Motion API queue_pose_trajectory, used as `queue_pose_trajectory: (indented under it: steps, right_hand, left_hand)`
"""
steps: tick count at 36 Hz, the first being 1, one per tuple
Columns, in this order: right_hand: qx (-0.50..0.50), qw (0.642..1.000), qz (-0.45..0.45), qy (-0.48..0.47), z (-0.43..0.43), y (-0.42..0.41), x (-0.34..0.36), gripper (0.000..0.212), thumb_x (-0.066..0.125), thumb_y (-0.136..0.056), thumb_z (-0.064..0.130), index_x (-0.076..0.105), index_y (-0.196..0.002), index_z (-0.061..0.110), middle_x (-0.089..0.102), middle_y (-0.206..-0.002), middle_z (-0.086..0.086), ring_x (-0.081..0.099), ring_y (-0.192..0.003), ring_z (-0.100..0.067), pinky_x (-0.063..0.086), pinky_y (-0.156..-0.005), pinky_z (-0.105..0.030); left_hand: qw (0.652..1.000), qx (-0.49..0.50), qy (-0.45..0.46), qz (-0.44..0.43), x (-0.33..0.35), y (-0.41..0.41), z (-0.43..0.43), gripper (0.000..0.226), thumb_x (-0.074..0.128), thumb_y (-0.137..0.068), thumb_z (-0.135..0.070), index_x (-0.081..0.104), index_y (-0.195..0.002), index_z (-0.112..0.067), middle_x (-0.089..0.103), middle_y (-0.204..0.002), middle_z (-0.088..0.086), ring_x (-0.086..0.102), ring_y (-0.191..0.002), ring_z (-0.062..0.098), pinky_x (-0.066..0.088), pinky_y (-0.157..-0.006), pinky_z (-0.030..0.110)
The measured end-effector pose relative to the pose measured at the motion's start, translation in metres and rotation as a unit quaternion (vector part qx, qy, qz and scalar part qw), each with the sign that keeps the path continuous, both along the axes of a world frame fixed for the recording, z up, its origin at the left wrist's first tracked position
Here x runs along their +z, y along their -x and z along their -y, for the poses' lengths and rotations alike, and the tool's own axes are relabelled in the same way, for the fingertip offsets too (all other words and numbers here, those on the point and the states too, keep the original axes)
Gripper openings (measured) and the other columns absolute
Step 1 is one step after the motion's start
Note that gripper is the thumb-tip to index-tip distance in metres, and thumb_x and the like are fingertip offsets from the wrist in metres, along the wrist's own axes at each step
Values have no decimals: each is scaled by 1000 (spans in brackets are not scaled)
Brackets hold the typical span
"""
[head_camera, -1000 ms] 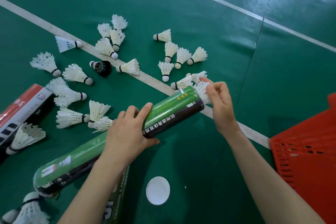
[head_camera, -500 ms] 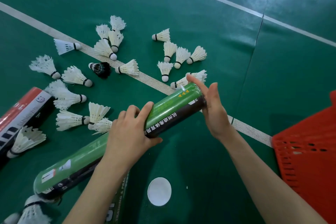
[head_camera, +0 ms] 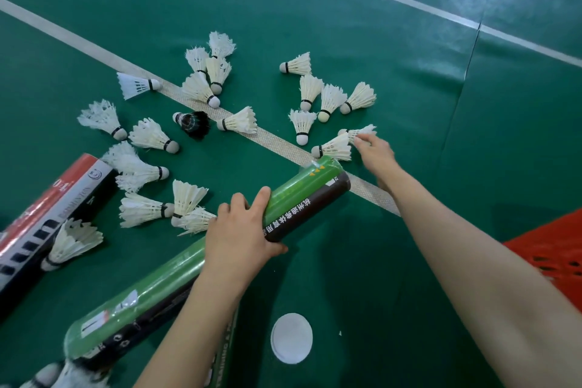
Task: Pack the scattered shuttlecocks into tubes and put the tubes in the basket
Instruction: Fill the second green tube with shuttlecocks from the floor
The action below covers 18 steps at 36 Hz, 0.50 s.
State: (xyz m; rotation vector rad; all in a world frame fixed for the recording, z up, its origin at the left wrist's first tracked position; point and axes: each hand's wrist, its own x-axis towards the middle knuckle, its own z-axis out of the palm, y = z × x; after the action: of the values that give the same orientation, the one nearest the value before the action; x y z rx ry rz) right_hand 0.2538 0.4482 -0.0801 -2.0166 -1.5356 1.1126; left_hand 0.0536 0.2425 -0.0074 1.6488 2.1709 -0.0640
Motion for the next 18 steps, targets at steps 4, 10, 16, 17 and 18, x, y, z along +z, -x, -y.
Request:
queue_pose_trajectory:
  steps: [4,10,16,17,18]
  right_hand:
    - [5,997,-71,36,5,5,-5,38,48,-97,27,54,-133,17,51,-131,-1,45,-122,-20,34,-102,-31]
    - [-152,973,-81,-152,28,-3,6,24,55,-95,20,66,-114,11,64,-112,1,54,-103,-11,35,-84,-15]
    - [-108,951,-139,-254,71,-4,32,4,68,-88,23,65,-91,22,67,-99,4,59,-96,-11,46,-92,-25]
    - [-95,948,-165,-256,78,-2,37,4,69,-88,22,65,-89,24,67,-95,4,60,-92,-12,48,-90,-28]
    - [-87,943,-202,-249,82,0,40,4,69,-87,20,66,-89,23,67,-91,4,60,-86,-12,50,-86,-30]
  left_hand:
    - [1000,7,0,5,-2,3,1,102,70,-67,-64,14,-147,-35,40,-122,3,43,-113,24,40,-95,35]
    - [1000,16,-8,-14,-4,8,3,100,70,-69,-63,14,-147,-35,40,-121,3,44,-112,25,40,-94,35]
    - [999,40,-8,-8,-5,16,2,101,72,-67,-63,17,-147,-35,41,-122,4,44,-114,26,40,-94,36]
    - [999,41,-10,-6,-5,16,1,101,72,-66,-63,17,-147,-35,41,-122,4,45,-114,26,40,-94,36]
    - [999,41,-12,-2,-4,17,1,101,72,-66,-63,17,-147,-35,41,-122,4,45,-114,26,40,-94,36]
